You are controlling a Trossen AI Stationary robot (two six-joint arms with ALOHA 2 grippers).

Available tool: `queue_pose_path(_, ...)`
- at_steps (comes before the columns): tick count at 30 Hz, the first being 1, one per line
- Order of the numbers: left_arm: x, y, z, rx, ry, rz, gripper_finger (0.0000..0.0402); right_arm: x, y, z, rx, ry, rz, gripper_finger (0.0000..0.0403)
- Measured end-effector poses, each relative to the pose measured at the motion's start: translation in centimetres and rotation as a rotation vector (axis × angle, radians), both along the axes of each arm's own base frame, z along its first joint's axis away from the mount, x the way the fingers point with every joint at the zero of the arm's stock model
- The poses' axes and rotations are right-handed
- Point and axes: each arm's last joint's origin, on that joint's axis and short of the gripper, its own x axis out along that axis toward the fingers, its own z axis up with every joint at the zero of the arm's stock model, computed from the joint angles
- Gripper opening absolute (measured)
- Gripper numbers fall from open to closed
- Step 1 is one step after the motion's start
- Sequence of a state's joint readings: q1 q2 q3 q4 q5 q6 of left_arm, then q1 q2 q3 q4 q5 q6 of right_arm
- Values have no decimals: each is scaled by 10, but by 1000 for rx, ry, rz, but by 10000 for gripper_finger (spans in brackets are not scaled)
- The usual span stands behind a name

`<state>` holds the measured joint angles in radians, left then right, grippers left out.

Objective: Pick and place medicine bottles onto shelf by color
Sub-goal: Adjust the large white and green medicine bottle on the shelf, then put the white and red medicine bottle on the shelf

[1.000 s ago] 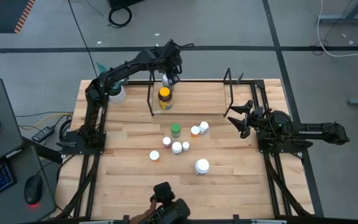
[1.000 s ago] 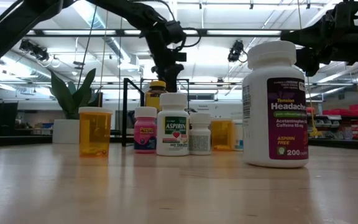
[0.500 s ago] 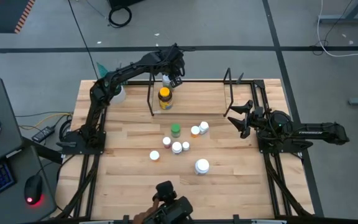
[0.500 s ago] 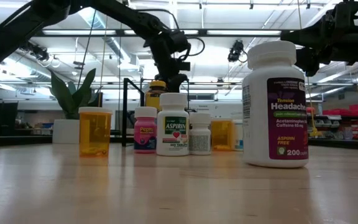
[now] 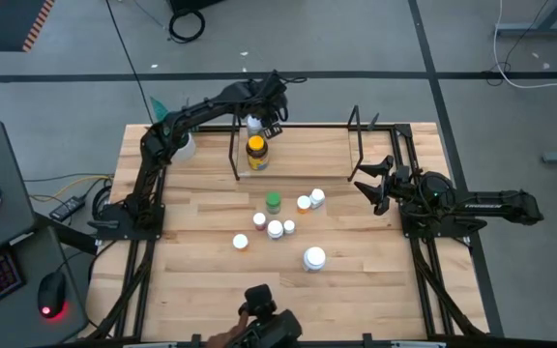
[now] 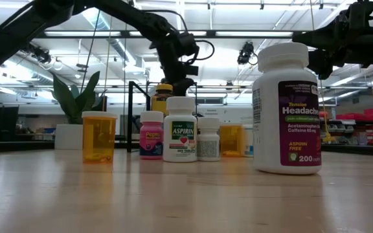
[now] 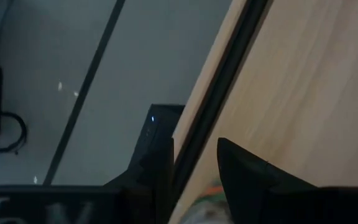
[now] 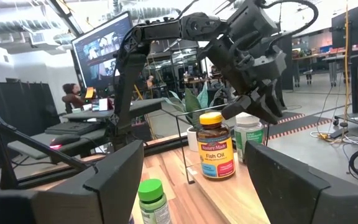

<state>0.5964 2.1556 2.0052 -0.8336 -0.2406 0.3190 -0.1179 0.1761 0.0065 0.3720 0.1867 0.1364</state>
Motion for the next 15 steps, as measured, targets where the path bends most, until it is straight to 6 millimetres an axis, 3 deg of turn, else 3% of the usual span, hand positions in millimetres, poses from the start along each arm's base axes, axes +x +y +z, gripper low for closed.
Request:
queue_pose_path(6, 10, -14, 25, 89, -106, -60, 117, 0, 0, 0, 0, 0, 0, 288)
queue_pose_path(15, 9, -64, 81, 136, -243, -188, 50, 0, 0, 0, 0, 0, 0, 288)
